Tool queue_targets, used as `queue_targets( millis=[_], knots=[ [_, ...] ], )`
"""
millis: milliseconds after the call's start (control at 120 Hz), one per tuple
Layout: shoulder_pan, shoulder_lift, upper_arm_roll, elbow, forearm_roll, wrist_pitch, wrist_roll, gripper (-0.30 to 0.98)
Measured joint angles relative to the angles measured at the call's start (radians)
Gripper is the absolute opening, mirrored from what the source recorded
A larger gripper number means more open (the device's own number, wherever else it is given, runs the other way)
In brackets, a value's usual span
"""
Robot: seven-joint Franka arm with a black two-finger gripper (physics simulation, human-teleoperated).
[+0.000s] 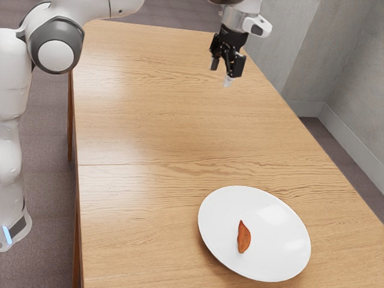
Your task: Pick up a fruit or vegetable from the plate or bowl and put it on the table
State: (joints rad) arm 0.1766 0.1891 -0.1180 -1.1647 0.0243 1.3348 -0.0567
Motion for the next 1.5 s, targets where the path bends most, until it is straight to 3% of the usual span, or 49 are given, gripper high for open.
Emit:
queue_targets(
  millis=[400, 542, 825, 1217, 1283, 1342, 1442, 1500],
  knots=[
    [-0.008, 0.009, -0.005, -0.03, 0.003, 0.037, -0.017, 0.69],
    [-0.03, -0.019, -0.047, -0.1, 0.053, 0.043, -0.028, 0.69],
    [-0.042, -0.005, -0.045, -0.125, 0.07, 0.056, -0.041, 0.69],
    [-0.162, 0.062, -0.039, -0.131, 0.046, 0.104, -0.116, 0.69],
    [-0.181, 0.061, -0.011, -0.156, 0.033, 0.11, -0.134, 0.69],
    [-0.252, 0.042, 0.074, -0.253, 0.009, 0.156, -0.148, 0.69],
    [-0.594, 0.035, 0.404, -0.377, -0.061, 0.255, -0.169, 0.69],
    [-0.741, 0.037, 0.521, -0.403, -0.092, 0.299, -0.181, 0.69]
  ],
)
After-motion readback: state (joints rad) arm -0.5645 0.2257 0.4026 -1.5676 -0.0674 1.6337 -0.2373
